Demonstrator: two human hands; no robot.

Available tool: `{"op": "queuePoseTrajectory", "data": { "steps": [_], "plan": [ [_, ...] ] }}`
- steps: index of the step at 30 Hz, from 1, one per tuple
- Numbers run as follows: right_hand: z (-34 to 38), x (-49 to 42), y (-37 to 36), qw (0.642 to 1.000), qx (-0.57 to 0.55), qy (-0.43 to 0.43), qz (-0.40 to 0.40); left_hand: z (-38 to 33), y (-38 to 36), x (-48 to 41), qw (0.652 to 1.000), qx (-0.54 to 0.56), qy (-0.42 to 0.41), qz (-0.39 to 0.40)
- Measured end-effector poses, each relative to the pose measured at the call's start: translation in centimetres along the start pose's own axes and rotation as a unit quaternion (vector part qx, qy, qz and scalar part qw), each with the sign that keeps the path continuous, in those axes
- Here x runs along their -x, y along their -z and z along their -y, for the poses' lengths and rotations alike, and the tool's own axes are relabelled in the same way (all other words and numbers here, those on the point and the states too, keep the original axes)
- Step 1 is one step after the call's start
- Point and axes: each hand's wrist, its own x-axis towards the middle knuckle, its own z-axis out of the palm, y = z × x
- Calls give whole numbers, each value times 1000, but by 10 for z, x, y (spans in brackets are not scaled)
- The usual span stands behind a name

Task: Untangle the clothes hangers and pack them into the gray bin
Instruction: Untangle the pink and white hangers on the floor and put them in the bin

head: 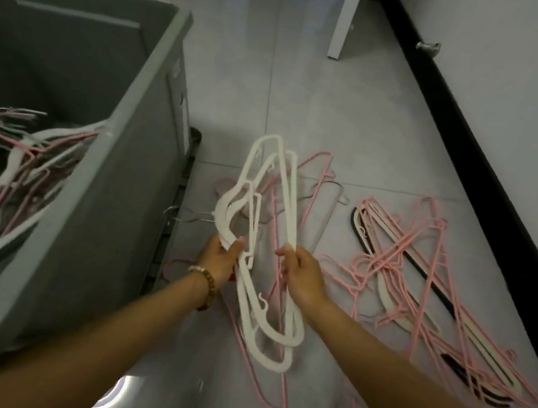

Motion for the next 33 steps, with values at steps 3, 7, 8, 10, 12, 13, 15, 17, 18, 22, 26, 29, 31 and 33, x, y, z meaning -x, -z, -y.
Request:
{"op": "queuePoseTrajectory", "data": {
  "steps": [3,7,8,10,12,13,15,17,18,22,26,29,31,33],
  "plan": [
    [-22,-1,-24,991,132,1,-20,18,15,1,996,-61,57,-21],
    [-35,0,-30,990,137,0,-25,25,14,2,982,-137,121,-50],
    [-34,-1,-29,993,112,-7,-22,25,11,3,983,-133,122,-41],
    [-32,-1,-26,997,68,-25,-20,24,6,3,987,-113,110,-23],
    [-30,0,-24,999,25,-37,-26,25,3,5,994,-70,82,-22],
    [-30,2,-23,999,-1,-37,-31,25,-1,8,997,-37,64,-30],
    [-27,7,-23,998,-39,-17,-53,23,-10,13,998,18,9,-62],
    [-23,10,-21,994,-76,21,-78,15,-24,15,991,40,-84,-98],
    [-19,10,-18,991,-92,38,-89,8,-31,14,984,52,-129,-110],
    [-3,-14,-4,989,-98,55,-100,-32,-47,-10,975,96,-150,-133],
    [6,-39,-1,992,-102,4,-70,-50,-41,-51,994,17,-94,-49],
    [-4,-55,-6,990,-107,-65,-61,-49,-36,-68,995,-77,-61,6],
    [-9,-62,-10,990,-75,-89,-77,-43,-34,-77,990,-131,-35,38],
    [-11,-67,-12,988,-58,-106,-93,-34,-33,-84,987,-156,-12,43]
  ]
}}
